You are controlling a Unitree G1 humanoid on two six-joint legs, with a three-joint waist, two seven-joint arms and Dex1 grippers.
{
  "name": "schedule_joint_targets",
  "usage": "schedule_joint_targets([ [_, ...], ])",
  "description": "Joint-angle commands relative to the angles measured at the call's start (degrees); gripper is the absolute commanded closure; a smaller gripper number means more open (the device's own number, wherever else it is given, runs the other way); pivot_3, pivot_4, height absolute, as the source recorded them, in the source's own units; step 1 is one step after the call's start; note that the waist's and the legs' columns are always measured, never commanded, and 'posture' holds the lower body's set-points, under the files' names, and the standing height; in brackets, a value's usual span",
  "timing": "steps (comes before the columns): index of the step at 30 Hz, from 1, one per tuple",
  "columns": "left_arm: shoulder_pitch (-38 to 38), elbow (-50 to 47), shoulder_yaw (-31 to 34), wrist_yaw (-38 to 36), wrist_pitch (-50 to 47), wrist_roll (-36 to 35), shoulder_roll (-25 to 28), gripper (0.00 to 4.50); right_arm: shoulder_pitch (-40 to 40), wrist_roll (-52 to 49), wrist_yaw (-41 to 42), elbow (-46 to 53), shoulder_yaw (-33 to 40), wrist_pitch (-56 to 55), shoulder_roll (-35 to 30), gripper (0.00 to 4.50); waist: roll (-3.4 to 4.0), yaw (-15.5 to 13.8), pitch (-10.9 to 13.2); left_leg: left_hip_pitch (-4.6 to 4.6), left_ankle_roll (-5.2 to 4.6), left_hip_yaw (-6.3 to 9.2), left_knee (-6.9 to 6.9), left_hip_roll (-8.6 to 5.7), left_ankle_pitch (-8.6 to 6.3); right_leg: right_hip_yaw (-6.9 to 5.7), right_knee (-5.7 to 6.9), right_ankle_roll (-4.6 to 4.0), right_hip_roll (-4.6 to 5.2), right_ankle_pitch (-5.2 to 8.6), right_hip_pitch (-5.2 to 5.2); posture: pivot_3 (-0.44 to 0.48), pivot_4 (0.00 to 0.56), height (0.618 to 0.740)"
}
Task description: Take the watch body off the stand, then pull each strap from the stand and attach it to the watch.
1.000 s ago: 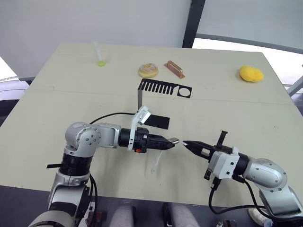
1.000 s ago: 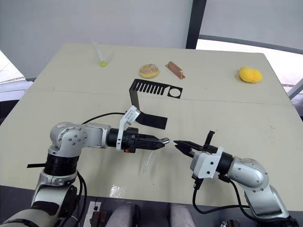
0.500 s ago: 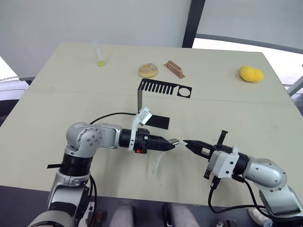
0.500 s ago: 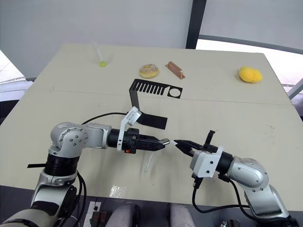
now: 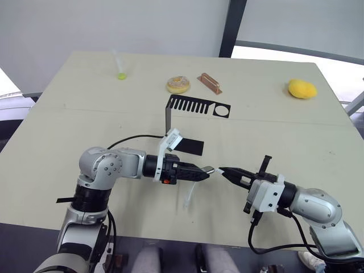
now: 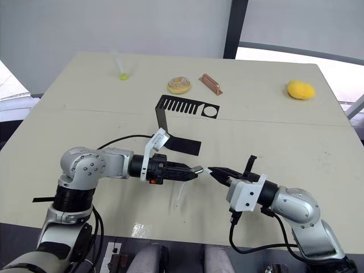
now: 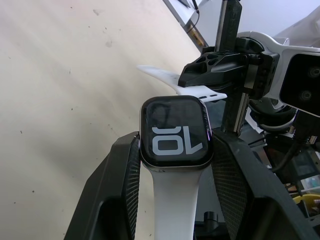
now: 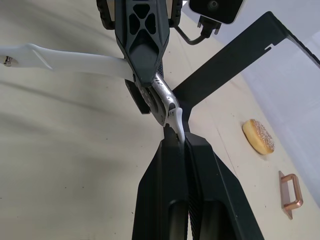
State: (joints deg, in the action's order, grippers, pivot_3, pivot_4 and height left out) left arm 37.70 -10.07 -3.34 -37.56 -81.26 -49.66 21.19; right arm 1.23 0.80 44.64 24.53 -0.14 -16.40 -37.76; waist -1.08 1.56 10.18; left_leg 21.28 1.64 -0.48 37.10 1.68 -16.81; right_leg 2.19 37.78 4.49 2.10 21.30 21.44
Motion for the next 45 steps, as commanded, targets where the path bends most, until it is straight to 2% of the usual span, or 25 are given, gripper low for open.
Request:
schedule_joint_targets([
  [1, 0.59, -2.98, -1.93, -1.53, 0.27, -2.24, -1.95, 2.92, -1.23, 0.01, -0.83, 1.50, -2.04, -1.34, 0.85, 4.50, 0.00, 0.00, 0.00, 0.00, 0.00, 0.00, 0.00, 0.00, 0.00, 0.00, 0.00, 0.00, 0.00, 0.00, 0.00, 0.000, 0.150, 0.740],
  [26, 1.40, -2.37, -1.61, -0.55, -0.06, -1.90, -3.26, 2.92, -4.00, 1.66, -1.13, 0.32, -3.81, -0.95, 2.22, 4.50, 0.00, -0.01, 0.00, 0.00, 0.00, 0.00, 0.00, 0.00, 0.00, 0.00, 0.00, 0.00, 0.01, 0.00, 0.00, 0.000, 0.150, 0.740],
  [45, 2.17, -1.80, -0.83, -0.07, -0.36, -1.88, -3.49, 2.92, -3.23, 1.30, -0.48, 0.36, -4.63, -0.78, 2.43, 4.50, 0.00, -0.01, 0.00, 0.00, 0.00, 0.00, 0.00, 0.00, 0.00, 0.00, 0.00, 0.00, 0.01, 0.00, 0.00, 0.000, 0.150, 0.740],
])
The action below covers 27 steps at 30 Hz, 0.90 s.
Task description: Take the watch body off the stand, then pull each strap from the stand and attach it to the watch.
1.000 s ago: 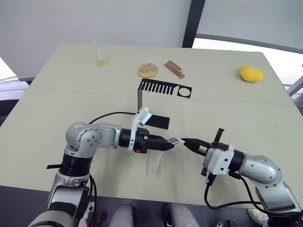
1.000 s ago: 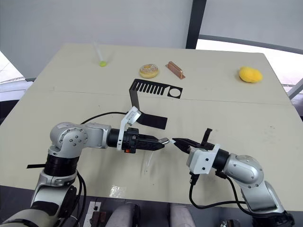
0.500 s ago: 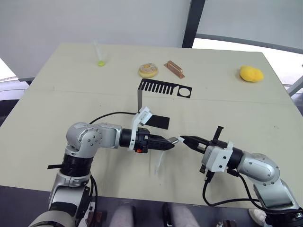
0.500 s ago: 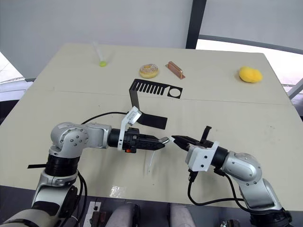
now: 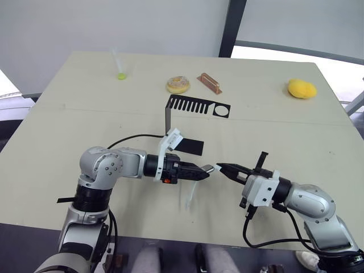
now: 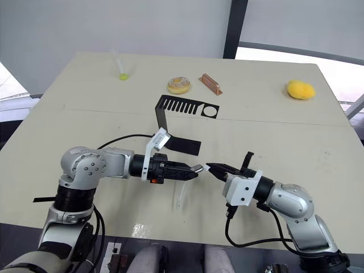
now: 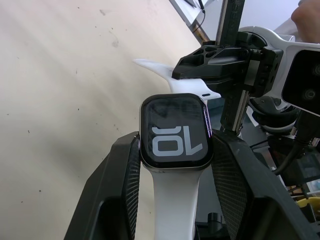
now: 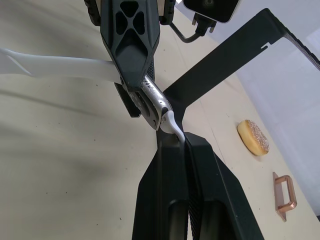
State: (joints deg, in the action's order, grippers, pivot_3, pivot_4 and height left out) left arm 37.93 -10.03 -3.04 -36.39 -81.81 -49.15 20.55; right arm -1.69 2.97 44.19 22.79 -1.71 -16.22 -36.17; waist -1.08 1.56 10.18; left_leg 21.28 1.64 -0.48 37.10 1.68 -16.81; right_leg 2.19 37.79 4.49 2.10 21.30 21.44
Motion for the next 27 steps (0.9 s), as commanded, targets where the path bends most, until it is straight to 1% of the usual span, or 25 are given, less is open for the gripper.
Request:
schedule_joint_targets([
  [1, 1.94, -1.87, -1.11, -1.21, 0.15, -2.41, -2.86, 2.92, -0.25, -0.95, 0.03, 2.14, -3.05, -1.00, 0.80, 4.50, 0.00, -0.01, 0.00, 0.00, 0.00, 0.00, 0.00, 0.00, 0.00, 0.00, 0.00, 0.00, 0.00, 0.00, 0.00, 0.000, 0.150, 0.740],
  [27, 2.16, -1.66, -1.40, -0.86, -0.35, -1.88, -2.96, 2.92, 1.85, -0.31, 0.39, 2.49, -3.08, -3.33, -1.01, 4.50, 0.00, 0.00, 0.00, 0.00, 0.00, -0.01, 0.00, 0.00, 0.00, 0.00, 0.00, 0.00, 0.00, 0.00, 0.00, 0.000, 0.150, 0.740],
])
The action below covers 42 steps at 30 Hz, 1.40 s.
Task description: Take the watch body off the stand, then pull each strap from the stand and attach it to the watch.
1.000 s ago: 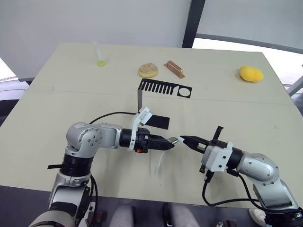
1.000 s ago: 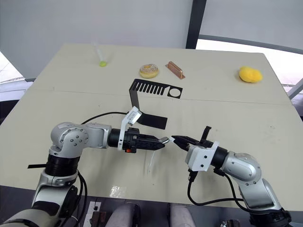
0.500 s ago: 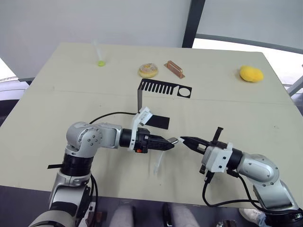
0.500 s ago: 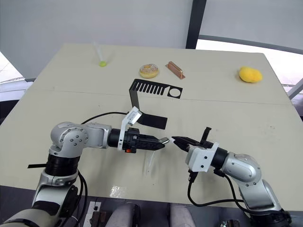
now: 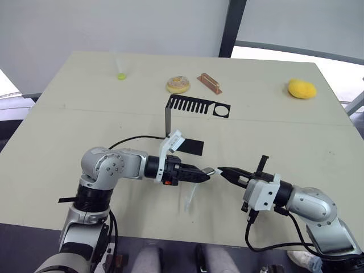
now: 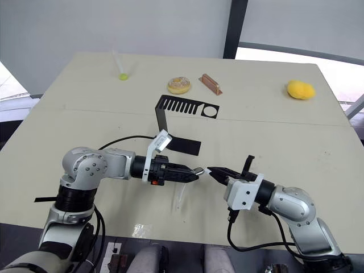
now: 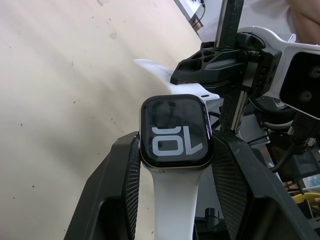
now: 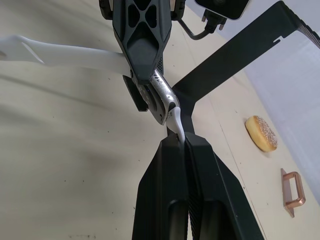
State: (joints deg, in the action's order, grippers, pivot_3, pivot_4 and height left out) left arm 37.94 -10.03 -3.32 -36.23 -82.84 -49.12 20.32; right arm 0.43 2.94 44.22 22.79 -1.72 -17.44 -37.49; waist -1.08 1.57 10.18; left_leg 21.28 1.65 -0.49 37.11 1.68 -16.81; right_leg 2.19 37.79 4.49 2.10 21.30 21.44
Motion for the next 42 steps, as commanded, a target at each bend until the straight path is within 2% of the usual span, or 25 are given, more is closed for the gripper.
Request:
schedule_joint_targets([
  [1, 2.16, -1.65, -1.14, -1.00, 0.68, -1.87, -2.75, 2.92, -0.24, -0.15, 0.34, 2.46, -3.18, -2.20, 0.36, 4.50, 0.00, -0.02, 0.00, 0.00, 0.00, 0.00, 0.00, 0.00, 0.00, 0.00, 0.00, 0.00, 0.00, 0.00, 0.00, 0.000, 0.150, 0.740],
  [42, 1.07, -2.75, -2.61, -0.22, -0.94, -0.41, -1.51, 2.92, -0.62, 3.77, -1.74, 2.91, -0.87, -3.14, 0.26, 4.50, 0.00, -0.02, 0.00, 0.00, 0.01, 0.00, 0.00, -0.01, 0.00, 0.00, 0.00, 0.00, 0.00, 0.00, 0.00, 0.000, 0.150, 0.740],
])
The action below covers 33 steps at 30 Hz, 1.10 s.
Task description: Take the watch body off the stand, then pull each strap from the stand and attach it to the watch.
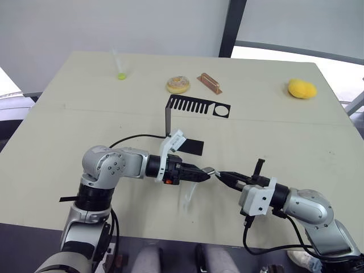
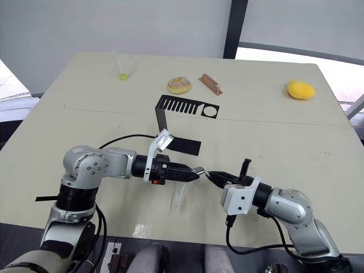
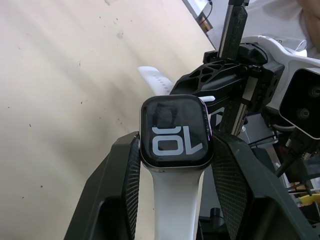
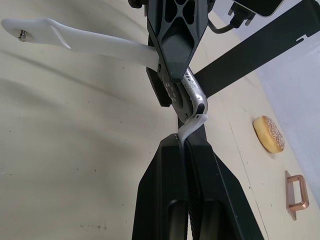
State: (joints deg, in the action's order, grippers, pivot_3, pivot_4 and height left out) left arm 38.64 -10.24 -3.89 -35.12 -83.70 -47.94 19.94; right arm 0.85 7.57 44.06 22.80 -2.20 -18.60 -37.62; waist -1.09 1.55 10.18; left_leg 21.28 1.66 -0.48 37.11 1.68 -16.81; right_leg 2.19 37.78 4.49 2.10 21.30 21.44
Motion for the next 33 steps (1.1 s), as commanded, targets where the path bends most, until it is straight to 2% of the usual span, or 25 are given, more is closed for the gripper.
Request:
schedule_joint_targets([
  [1, 0.21, -2.68, -2.13, -1.37, -0.11, -1.59, -0.92, 2.92, -0.96, -0.88, -1.59, 2.94, -0.42, -1.96, 0.43, 4.50, 0.00, 0.00, 0.00, 0.00, 0.00, 0.00, 0.00, 0.00, 0.00, 0.00, 0.00, 0.00, 0.00, 0.00, 0.00, 0.000, 0.150, 0.740],
  [10, -0.42, -3.00, -2.58, -1.94, 0.47, -1.33, 0.49, 2.92, -0.30, -1.57, -1.34, 3.23, -0.58, -1.77, 0.61, 4.50, 0.00, -0.01, 0.00, 0.00, 0.00, 0.00, 0.00, 0.00, 0.00, 0.00, 0.00, 0.00, 0.00, 0.00, 0.00, 0.000, 0.150, 0.740],
  [20, 0.24, -2.53, -2.63, -0.56, 0.94, -0.92, -1.97, 2.92, -0.63, -1.50, -0.92, 2.97, -1.60, -1.82, 0.82, 4.50, 0.00, -0.01, 0.00, 0.00, 0.00, 0.00, 0.00, 0.00, 0.00, 0.00, 0.00, 0.00, 0.00, 0.00, 0.00, 0.000, 0.150, 0.740],
  [33, 0.25, -2.60, -2.60, -0.49, 0.63, -1.09, -2.26, 2.92, -1.48, -0.78, -0.95, 2.49, -1.82, -1.64, 0.81, 4.50, 0.00, 0.00, 0.00, 0.00, 0.00, 0.00, 0.00, 0.00, 0.00, 0.00, 0.00, 0.00, 0.00, 0.00, 0.00, 0.000, 0.150, 0.740],
])
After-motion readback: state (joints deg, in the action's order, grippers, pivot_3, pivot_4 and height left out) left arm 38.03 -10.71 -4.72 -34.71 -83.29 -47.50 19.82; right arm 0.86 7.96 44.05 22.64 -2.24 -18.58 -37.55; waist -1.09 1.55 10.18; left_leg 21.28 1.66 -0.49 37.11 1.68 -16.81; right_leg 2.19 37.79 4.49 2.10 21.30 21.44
